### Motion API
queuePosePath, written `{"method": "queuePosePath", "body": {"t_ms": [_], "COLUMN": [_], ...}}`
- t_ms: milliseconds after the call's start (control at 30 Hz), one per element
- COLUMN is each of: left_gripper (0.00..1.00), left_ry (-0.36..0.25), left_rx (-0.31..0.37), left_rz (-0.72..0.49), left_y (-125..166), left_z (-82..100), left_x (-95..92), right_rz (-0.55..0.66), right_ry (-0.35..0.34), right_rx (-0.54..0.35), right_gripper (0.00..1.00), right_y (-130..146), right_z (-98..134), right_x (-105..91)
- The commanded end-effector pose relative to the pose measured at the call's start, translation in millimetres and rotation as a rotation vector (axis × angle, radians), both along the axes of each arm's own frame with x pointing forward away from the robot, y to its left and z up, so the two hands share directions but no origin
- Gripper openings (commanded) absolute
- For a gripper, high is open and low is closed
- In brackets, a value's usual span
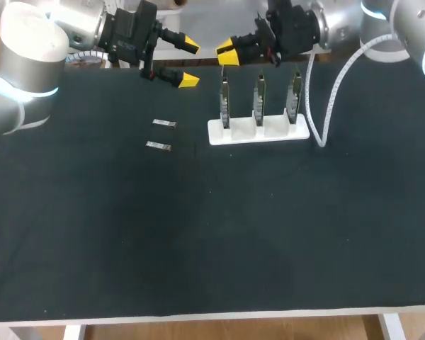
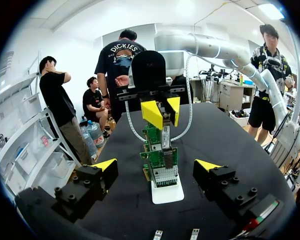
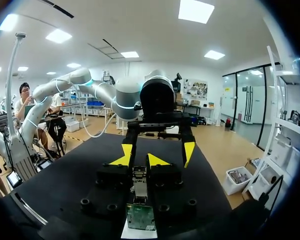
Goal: Pick up the optical module with the left hand, and insert it into the network port with the right hand.
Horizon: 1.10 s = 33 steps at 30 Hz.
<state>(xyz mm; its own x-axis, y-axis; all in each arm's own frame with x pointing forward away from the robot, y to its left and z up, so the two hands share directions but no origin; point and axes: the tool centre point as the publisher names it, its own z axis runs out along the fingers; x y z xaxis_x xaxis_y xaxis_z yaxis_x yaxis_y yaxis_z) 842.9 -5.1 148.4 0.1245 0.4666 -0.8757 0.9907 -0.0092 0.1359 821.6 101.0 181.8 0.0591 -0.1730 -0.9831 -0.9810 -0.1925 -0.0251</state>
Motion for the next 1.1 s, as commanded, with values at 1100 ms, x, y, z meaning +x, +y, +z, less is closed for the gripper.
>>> {"method": "queuePosePath", "body": {"t_ms": [1100], "left_gripper": [1.0], "left_ry": [-0.001], "left_rx": [0.002], "left_rz": [-0.003], "left_y": [-0.2], "left_z": [0.0], "left_x": [1.3], "right_rz": [0.051], "right_ry": [0.028], "right_rx": [-0.032], "right_gripper": [0.0], "right_y": [0.0], "right_z": [-14.9], "right_x": [4.2]}}
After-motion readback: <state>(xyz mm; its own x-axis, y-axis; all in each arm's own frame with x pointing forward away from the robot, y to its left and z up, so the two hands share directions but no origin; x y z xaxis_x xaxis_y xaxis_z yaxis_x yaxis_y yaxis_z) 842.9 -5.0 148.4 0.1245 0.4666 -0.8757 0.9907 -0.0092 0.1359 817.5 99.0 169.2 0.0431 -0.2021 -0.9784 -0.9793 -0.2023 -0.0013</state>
